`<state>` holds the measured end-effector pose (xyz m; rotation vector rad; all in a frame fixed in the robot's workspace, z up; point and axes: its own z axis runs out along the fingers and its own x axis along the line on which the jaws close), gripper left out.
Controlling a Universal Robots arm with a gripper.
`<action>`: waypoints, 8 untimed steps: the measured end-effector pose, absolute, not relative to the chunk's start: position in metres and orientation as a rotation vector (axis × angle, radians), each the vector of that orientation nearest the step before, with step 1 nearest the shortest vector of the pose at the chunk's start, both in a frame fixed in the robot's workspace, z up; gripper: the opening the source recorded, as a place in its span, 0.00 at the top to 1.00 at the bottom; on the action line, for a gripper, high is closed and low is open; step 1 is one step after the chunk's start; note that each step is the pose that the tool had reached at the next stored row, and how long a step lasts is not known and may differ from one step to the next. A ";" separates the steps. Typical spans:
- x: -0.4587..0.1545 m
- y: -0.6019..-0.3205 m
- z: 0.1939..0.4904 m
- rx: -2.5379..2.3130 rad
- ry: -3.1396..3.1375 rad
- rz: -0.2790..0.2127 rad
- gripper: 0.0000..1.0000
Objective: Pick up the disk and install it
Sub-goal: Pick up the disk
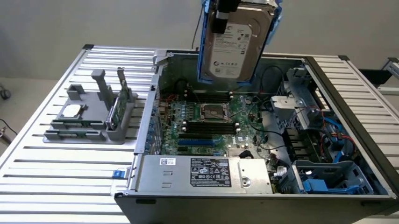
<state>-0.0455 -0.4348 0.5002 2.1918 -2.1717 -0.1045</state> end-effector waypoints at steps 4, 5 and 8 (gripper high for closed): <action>-0.033 -0.444 0.500 2.192 -2.173 -0.105 0.67; -0.029 -0.446 0.500 2.193 -2.173 -0.106 0.67; -0.019 -0.452 0.500 2.194 -2.174 -0.107 0.67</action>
